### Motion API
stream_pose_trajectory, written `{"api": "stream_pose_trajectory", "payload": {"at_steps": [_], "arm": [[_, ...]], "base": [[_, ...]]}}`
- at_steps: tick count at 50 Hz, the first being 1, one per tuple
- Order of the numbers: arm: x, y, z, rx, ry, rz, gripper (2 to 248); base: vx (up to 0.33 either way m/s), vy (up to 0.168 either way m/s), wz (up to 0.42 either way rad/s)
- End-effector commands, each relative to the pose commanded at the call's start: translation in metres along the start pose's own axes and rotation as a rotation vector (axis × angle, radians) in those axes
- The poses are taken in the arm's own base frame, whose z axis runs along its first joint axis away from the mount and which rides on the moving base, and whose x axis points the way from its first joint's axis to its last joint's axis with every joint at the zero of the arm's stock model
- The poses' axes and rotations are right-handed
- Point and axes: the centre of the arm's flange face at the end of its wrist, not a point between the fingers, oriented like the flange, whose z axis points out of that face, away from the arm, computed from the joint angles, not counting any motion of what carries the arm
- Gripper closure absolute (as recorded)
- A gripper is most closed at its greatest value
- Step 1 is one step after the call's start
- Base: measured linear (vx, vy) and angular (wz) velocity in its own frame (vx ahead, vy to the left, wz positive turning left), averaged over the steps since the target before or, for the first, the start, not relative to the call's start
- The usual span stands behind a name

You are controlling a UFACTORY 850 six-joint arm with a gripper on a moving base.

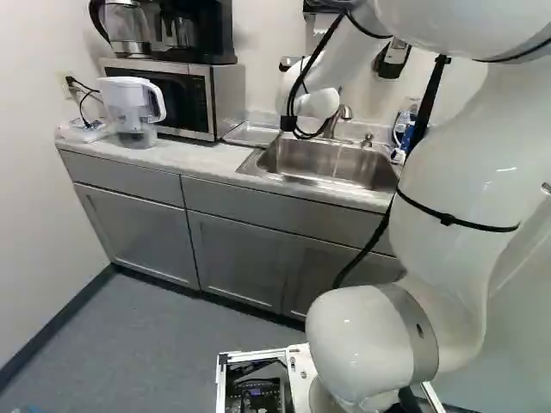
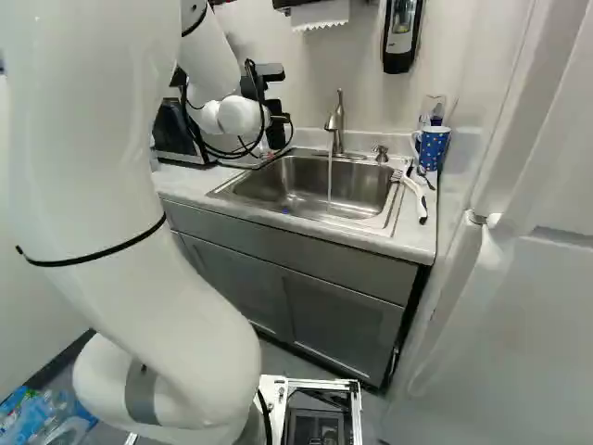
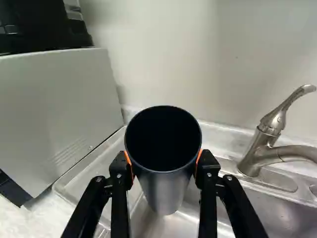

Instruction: Rinse the cup and place it in the tray

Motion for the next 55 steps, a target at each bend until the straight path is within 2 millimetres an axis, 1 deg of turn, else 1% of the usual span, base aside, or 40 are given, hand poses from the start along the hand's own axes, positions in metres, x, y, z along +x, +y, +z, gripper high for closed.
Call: {"api": "stream_pose_trajectory", "payload": {"at_steps": [22,35,55], "arm": [[-0.025,0.028,-0.008,-0.050,-0.047,0.012,124],[-0.040,0.030,-0.009,-0.053,-0.075,0.013,124],[-0.062,0.033,-0.006,-0.059,-0.118,0.016,124]], "base": [[0.000,0.000,0.000],[0.000,0.000,0.000],[0.000,0.000,0.000]]}}
